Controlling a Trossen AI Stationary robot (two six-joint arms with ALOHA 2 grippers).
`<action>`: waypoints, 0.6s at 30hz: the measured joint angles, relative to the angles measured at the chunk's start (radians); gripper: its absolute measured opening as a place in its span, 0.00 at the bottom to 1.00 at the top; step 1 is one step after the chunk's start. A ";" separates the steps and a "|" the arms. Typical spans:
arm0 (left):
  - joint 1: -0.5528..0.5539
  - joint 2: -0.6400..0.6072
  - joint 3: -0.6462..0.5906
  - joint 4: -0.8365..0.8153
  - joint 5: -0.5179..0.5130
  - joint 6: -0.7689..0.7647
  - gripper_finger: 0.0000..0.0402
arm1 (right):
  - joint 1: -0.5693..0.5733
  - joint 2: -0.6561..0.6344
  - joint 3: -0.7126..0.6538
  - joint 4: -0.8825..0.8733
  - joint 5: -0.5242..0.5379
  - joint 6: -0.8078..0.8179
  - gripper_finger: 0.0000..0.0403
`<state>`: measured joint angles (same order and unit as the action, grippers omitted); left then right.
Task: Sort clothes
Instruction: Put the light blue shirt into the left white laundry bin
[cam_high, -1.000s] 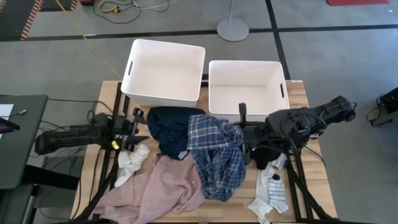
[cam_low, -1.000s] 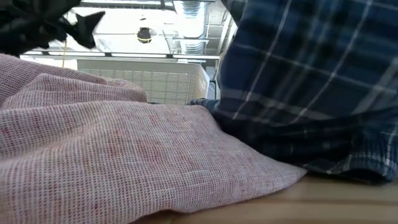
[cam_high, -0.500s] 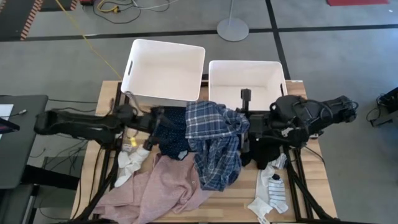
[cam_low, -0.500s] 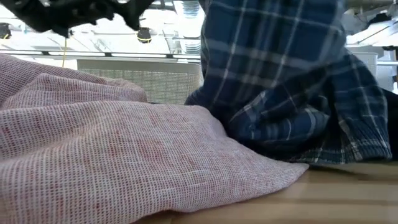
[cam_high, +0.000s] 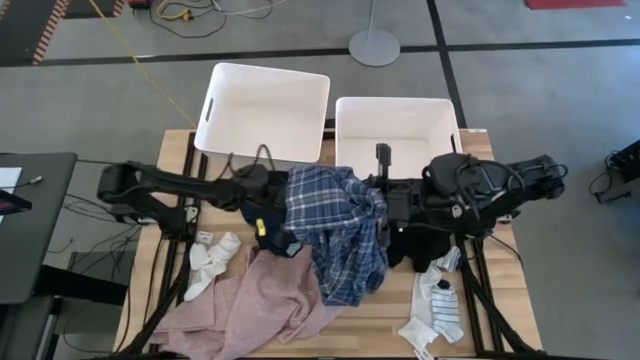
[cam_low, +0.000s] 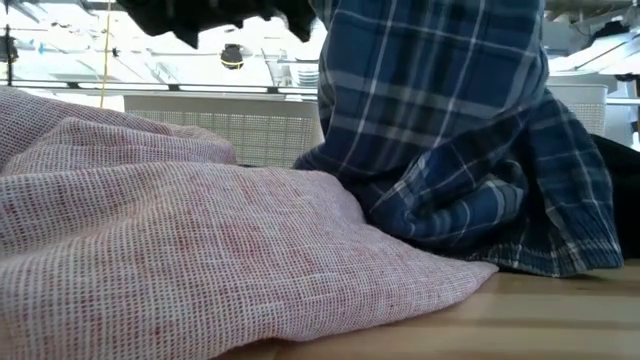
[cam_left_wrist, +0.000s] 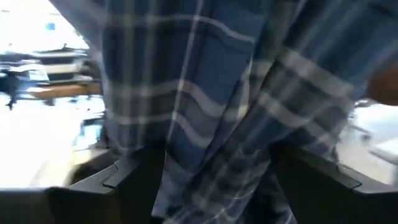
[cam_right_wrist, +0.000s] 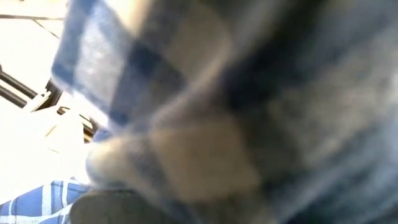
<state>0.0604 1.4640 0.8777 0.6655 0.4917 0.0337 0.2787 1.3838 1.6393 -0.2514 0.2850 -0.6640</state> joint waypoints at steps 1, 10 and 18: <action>-0.007 0.025 0.024 0.001 0.034 -0.006 0.72 | 0.000 0.006 0.002 -0.001 0.000 0.000 0.02; -0.110 0.284 0.257 0.008 0.333 -0.057 0.72 | 0.001 0.020 0.003 -0.004 -0.003 -0.007 0.02; -0.164 0.407 0.407 0.008 0.302 -0.075 0.72 | 0.001 0.020 0.003 -0.006 -0.006 0.009 0.02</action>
<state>-0.1040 1.8706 1.2851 0.6731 0.7938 -0.0417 0.2798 1.4036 1.6424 -0.2577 0.2790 -0.6554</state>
